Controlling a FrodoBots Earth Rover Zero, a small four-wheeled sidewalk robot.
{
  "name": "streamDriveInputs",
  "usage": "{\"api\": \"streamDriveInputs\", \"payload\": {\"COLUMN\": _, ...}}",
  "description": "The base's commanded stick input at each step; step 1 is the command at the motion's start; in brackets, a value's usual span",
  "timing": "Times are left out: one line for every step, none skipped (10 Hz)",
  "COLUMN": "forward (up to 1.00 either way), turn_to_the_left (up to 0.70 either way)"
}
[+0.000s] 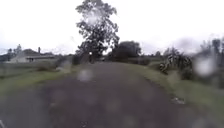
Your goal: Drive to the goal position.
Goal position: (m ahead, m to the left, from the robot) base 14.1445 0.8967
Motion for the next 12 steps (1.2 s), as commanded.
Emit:
{"api": "streamDriveInputs", "payload": {"forward": 1.00, "turn_to_the_left": 0.00}}
{"api": "streamDriveInputs", "payload": {"forward": 1.00, "turn_to_the_left": 0.00}}
{"api": "streamDriveInputs", "payload": {"forward": 1.00, "turn_to_the_left": 0.00}}
{"api": "streamDriveInputs", "payload": {"forward": 1.00, "turn_to_the_left": 0.00}}
{"api": "streamDriveInputs", "payload": {"forward": 1.00, "turn_to_the_left": 0.00}}
{"api": "streamDriveInputs", "payload": {"forward": 1.00, "turn_to_the_left": 0.00}}
{"api": "streamDriveInputs", "payload": {"forward": 1.00, "turn_to_the_left": 0.00}}
{"api": "streamDriveInputs", "payload": {"forward": 1.00, "turn_to_the_left": 0.00}}
{"api": "streamDriveInputs", "payload": {"forward": 1.00, "turn_to_the_left": 0.00}}
{"api": "streamDriveInputs", "payload": {"forward": 1.00, "turn_to_the_left": 0.00}}
{"api": "streamDriveInputs", "payload": {"forward": 1.00, "turn_to_the_left": 0.00}}
{"api": "streamDriveInputs", "payload": {"forward": 1.00, "turn_to_the_left": 0.00}}
